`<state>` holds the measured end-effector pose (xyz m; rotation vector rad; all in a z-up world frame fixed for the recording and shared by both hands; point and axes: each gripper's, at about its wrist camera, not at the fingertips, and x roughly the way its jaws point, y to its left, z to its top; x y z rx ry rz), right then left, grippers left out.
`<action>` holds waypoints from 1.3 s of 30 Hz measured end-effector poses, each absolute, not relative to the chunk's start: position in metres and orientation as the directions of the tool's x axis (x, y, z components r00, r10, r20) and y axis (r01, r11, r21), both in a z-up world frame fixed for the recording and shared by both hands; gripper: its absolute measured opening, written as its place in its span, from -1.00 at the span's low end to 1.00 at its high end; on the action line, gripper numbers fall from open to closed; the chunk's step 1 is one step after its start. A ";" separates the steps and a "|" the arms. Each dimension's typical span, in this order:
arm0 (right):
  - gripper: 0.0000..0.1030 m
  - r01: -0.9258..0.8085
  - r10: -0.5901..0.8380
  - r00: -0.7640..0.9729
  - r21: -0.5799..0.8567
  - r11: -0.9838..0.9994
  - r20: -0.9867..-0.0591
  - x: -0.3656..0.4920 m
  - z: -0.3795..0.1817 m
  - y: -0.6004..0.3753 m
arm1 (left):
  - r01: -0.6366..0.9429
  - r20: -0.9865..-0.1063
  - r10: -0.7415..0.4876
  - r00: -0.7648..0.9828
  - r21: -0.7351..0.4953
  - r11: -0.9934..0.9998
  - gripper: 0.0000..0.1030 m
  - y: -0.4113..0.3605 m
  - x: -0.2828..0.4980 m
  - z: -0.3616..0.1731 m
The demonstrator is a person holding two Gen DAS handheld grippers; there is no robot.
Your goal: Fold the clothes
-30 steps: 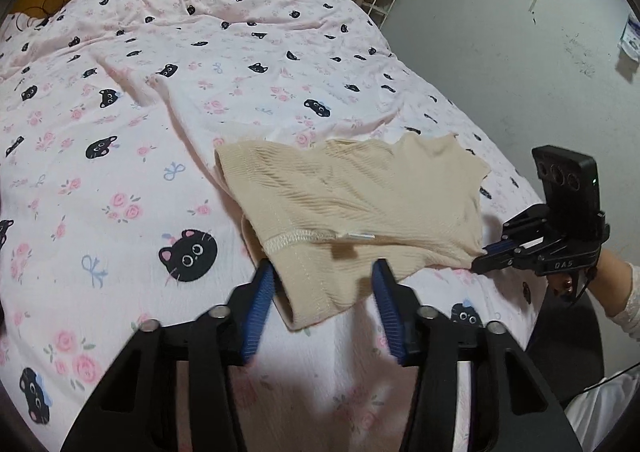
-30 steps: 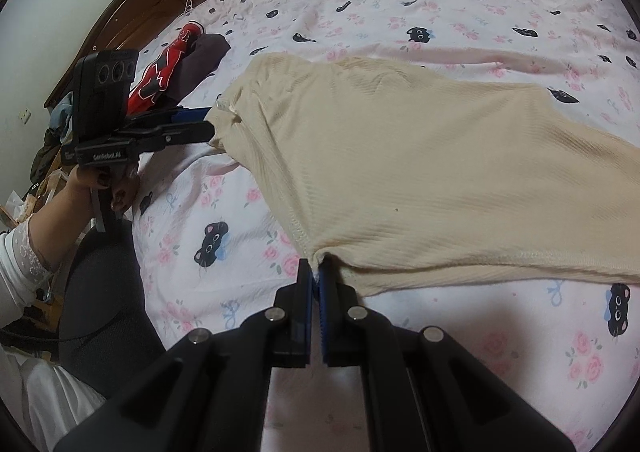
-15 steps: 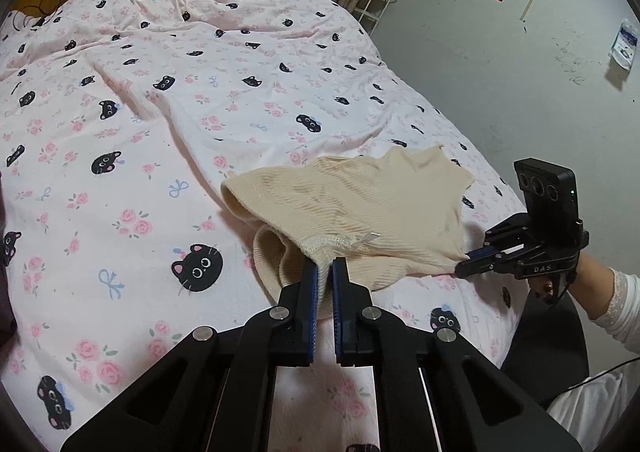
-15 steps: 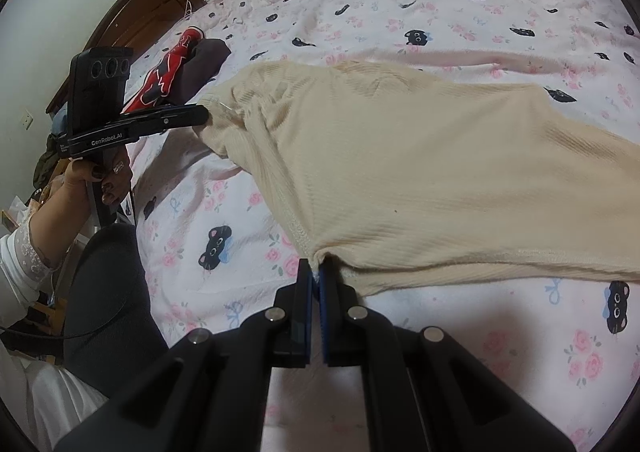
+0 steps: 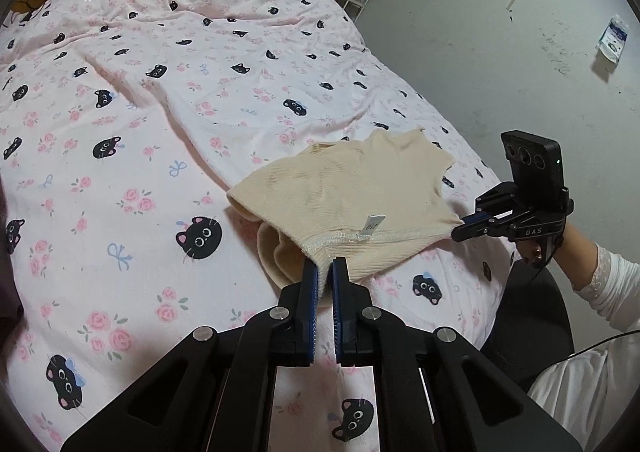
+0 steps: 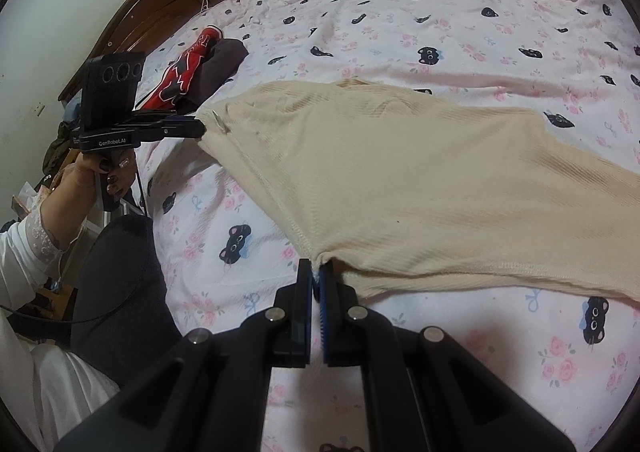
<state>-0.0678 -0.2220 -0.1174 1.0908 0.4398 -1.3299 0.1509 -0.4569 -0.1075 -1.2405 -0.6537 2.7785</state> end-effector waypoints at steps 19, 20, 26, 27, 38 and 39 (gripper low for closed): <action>-0.89 0.916 -0.500 0.237 0.363 -0.169 -0.833 -0.072 -0.131 -0.200 | 0.284 -0.683 0.041 -0.730 -0.357 -0.890 -0.55 -0.456 0.170 -0.091; -0.88 0.919 -0.505 0.232 0.358 -0.167 -0.831 -0.072 -0.127 -0.199 | 0.280 -0.662 0.032 -0.748 -0.359 -0.890 -0.55 -0.454 0.166 -0.085; -0.87 0.907 -0.628 0.182 0.375 -0.190 -0.757 -0.078 -0.094 -0.211 | 0.286 -0.638 0.013 -0.770 -0.363 -0.887 -0.39 -0.434 0.127 -0.075; -0.86 0.906 -0.640 0.169 0.373 -0.198 -0.749 -0.077 -0.092 -0.216 | 0.292 -0.650 0.010 -0.760 -0.355 -0.888 -0.39 -0.429 0.119 -0.078; -0.91 0.921 -0.517 0.083 0.264 -0.287 -0.852 -0.064 -0.135 -0.221 | 0.366 -0.716 -0.018 -0.698 -0.335 -0.868 -0.39 -0.404 0.122 -0.131; -0.91 0.919 -0.514 0.082 0.264 -0.293 -0.854 -0.066 -0.136 -0.215 | 0.366 -0.709 -0.022 -0.704 -0.337 -0.867 -0.39 -0.403 0.123 -0.132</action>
